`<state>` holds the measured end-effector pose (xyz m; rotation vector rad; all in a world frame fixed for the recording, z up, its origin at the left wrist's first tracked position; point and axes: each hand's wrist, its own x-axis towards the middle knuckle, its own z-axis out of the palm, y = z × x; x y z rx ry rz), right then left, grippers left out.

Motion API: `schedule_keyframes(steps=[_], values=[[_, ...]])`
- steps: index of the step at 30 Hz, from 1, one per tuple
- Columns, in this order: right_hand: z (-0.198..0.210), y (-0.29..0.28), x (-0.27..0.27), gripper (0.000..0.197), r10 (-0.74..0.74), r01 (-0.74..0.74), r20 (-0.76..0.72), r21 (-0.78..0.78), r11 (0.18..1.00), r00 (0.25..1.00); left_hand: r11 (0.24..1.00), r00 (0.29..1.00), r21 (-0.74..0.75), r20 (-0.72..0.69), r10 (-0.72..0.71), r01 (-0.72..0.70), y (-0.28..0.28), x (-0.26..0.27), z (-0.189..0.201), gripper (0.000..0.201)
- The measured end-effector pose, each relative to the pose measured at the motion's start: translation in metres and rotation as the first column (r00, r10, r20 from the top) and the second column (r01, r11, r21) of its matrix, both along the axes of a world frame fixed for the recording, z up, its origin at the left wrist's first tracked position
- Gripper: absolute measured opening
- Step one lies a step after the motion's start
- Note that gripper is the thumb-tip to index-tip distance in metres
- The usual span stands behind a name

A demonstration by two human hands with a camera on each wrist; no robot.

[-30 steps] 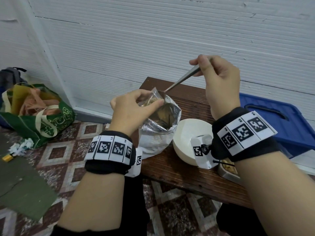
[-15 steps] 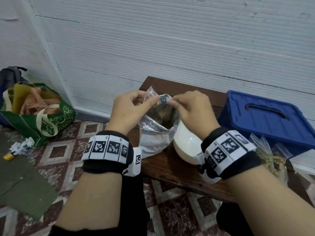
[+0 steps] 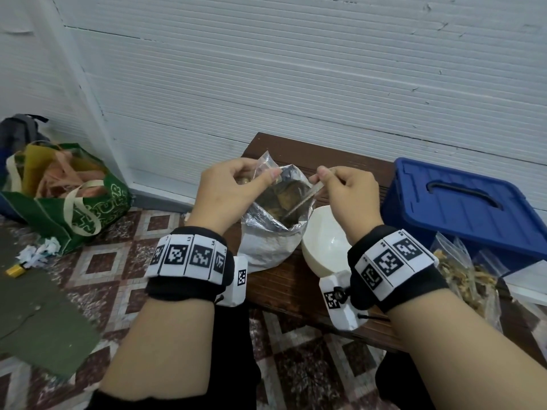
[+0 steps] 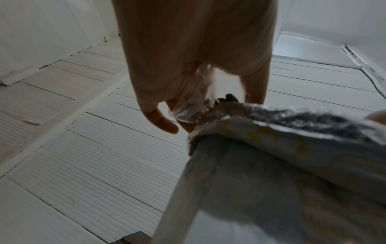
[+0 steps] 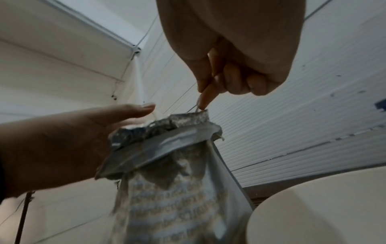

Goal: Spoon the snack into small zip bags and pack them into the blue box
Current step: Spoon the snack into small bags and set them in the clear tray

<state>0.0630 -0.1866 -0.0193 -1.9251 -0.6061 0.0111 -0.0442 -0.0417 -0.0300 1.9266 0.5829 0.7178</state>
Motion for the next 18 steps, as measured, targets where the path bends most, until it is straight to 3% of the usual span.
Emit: schedule_keyframes(steps=[3, 10, 15, 18], values=[[0.001, -0.004, 0.004, 0.032, -0.088, 0.093, -0.084, 0.06, 0.994, 0.993, 1.0, 1.0, 0.014, 0.0, 0.003, -0.003, -0.001, -0.002, 0.001, 0.033], [0.011, -0.014, 0.02, 0.04, -0.233, 0.258, -0.182, 0.132, 0.957, 0.955, 0.999, 0.999, 0.045, 0.046, 0.025, -0.027, 0.003, -0.012, 0.011, 0.021], [0.024, -0.021, 0.031, 0.04, -0.281, 0.316, -0.194, 0.181, 0.931, 0.94, 0.994, 0.999, 0.109, -0.046, -0.009, 0.014, 0.009, -0.015, 0.011, 0.033], [0.037, -0.024, 0.035, 0.04, -0.316, 0.343, -0.152, 0.21, 0.916, 0.936, 0.989, 0.992, 0.135, -0.12, -0.041, 0.057, 0.008, -0.016, 0.014, 0.028]])
